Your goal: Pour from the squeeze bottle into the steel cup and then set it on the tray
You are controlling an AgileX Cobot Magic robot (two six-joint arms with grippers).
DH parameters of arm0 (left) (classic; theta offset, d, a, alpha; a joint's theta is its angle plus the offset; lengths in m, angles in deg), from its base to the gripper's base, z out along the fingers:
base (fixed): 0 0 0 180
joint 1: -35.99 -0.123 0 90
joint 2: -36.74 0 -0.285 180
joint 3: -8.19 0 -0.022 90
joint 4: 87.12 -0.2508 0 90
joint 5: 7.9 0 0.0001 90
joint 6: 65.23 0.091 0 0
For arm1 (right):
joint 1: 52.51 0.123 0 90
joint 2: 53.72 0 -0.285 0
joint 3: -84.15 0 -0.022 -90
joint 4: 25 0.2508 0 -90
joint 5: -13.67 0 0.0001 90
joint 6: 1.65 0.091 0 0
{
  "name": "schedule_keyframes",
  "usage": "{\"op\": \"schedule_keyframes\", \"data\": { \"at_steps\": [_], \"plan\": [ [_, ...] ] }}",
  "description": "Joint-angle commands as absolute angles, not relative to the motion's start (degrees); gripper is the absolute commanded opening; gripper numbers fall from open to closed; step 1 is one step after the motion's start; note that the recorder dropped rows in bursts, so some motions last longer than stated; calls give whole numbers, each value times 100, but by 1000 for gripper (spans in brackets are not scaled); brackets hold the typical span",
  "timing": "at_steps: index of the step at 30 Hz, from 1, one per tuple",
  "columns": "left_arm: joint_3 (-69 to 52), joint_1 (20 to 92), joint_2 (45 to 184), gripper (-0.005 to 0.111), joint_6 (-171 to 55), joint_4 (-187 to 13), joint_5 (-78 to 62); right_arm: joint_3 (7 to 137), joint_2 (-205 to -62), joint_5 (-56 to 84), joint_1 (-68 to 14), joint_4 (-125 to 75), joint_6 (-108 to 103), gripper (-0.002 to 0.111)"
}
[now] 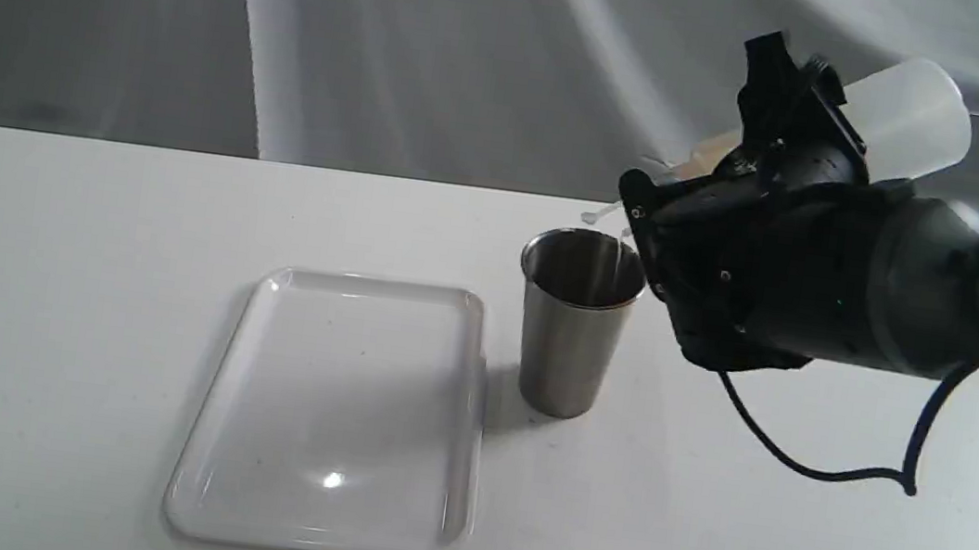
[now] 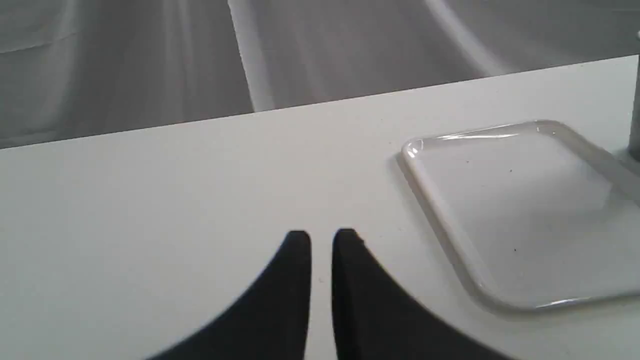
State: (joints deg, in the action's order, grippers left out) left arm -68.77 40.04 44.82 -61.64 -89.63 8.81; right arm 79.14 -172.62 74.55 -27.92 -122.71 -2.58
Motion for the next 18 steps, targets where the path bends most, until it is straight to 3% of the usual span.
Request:
{"op": "schedule_keyframes", "data": {
  "at_steps": [1,18],
  "plan": [
    [-6902,4021,4453,8,-6174,-8966,844,7976,-17190,7617,-2790,-12494,-366,43],
    [-6902,4021,4453,8,-6174,-8966,844,7976,-17190,7617,-2790,-12494,-462,43]
  ]
}}
